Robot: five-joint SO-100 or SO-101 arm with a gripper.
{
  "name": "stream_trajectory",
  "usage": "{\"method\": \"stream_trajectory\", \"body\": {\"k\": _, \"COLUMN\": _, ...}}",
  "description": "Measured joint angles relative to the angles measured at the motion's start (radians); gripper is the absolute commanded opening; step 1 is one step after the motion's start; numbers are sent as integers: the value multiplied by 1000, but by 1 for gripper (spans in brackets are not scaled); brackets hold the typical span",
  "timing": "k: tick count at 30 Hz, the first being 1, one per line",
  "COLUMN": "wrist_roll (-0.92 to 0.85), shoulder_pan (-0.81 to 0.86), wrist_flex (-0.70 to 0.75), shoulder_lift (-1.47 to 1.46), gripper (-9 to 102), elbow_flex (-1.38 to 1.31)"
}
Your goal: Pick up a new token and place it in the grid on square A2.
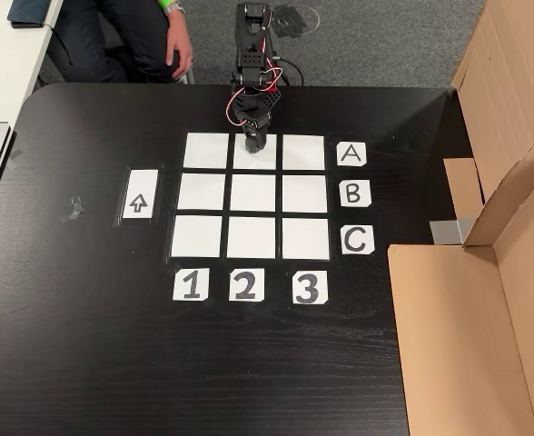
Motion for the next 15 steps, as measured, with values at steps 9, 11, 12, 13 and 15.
{"method": "stream_trajectory", "body": {"k": 9, "wrist_roll": 2, "shoulder_pan": 0, "wrist_flex": -9, "shoulder_lift": 2, "gripper": 2, "elbow_flex": 20}}
{"method": "stream_trajectory", "body": {"k": 11, "wrist_roll": 2, "shoulder_pan": 0, "wrist_flex": -8, "shoulder_lift": 2, "gripper": 4, "elbow_flex": 20}}
{"method": "stream_trajectory", "body": {"k": 12, "wrist_roll": 2, "shoulder_pan": 0, "wrist_flex": -8, "shoulder_lift": 2, "gripper": 6, "elbow_flex": 20}}
{"method": "stream_trajectory", "body": {"k": 13, "wrist_roll": 2, "shoulder_pan": 0, "wrist_flex": -8, "shoulder_lift": 2, "gripper": 8, "elbow_flex": 20}}
{"method": "stream_trajectory", "body": {"k": 15, "wrist_roll": 2, "shoulder_pan": 0, "wrist_flex": -8, "shoulder_lift": 2, "gripper": 12, "elbow_flex": 20}}
